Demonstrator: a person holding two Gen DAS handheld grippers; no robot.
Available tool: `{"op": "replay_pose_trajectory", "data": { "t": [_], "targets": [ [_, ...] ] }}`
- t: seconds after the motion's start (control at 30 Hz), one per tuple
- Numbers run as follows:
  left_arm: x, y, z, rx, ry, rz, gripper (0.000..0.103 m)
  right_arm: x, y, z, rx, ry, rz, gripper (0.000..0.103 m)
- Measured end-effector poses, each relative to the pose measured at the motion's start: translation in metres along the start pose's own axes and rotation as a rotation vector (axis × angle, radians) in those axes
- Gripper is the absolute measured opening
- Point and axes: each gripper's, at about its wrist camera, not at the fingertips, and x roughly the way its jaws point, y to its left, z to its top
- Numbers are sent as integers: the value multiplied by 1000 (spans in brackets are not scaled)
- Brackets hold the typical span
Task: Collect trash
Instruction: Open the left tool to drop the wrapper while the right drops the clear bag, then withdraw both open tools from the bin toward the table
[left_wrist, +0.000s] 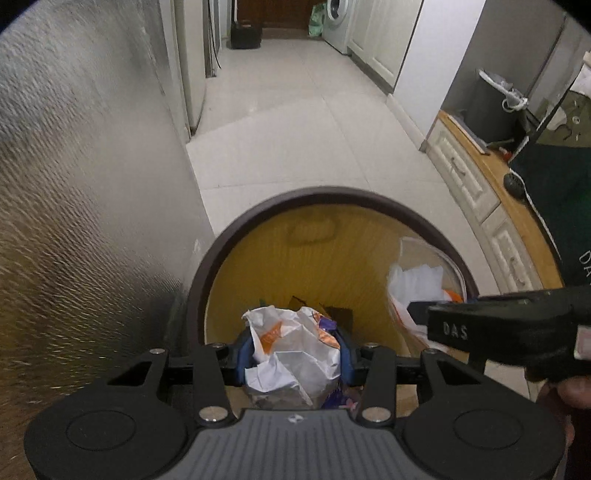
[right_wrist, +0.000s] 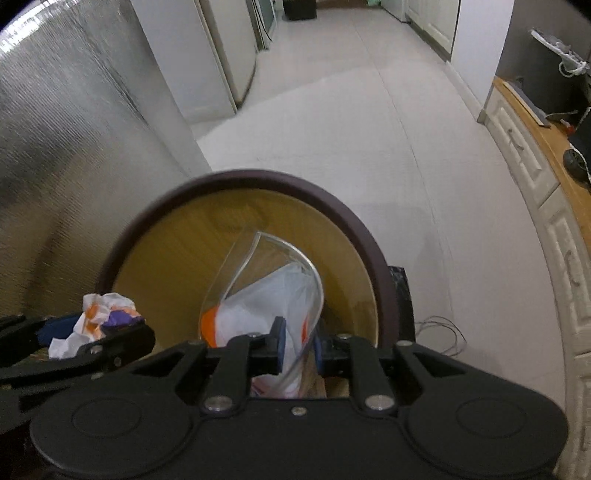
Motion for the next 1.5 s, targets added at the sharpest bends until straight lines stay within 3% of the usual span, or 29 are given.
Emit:
{"op": "replay_pose_trajectory", "data": {
  "t": [0.2,0.47,0.57,0.63,0.73,0.9,1.2,1.33,1.4,1.5],
  "targets": [
    [18,-2,-5,39,46,-24,46,11,-3,8,27,8,-28,22],
    [37,-6,-8,1,115,-152,47,6,-4,13,15,-7,-22,30],
    [38,-11,-10,6,129,-189,54,5,-5,12,-4,-1,0,36],
    [37,-15,-12,22,137,-198,72,3,-6,12,-9,-1,12,38],
    [35,-21,-14,46,134,-184,88,0,-8,10,-12,1,30,44],
    [32,-24,-18,59,137,-154,92,-4,-11,3,-42,16,31,46],
    [20,-26,-19,65,134,-125,100,-19,-15,-10,-68,7,56,63],
    [13,-24,-21,55,131,-116,103,-28,-16,-14,-68,-16,63,75],
    [8,-22,-22,49,126,-115,103,-34,-16,-15,-68,-30,70,76],
    [0,-21,-24,46,116,-110,103,-44,-17,-17,-71,-54,70,89]
  ]
}}
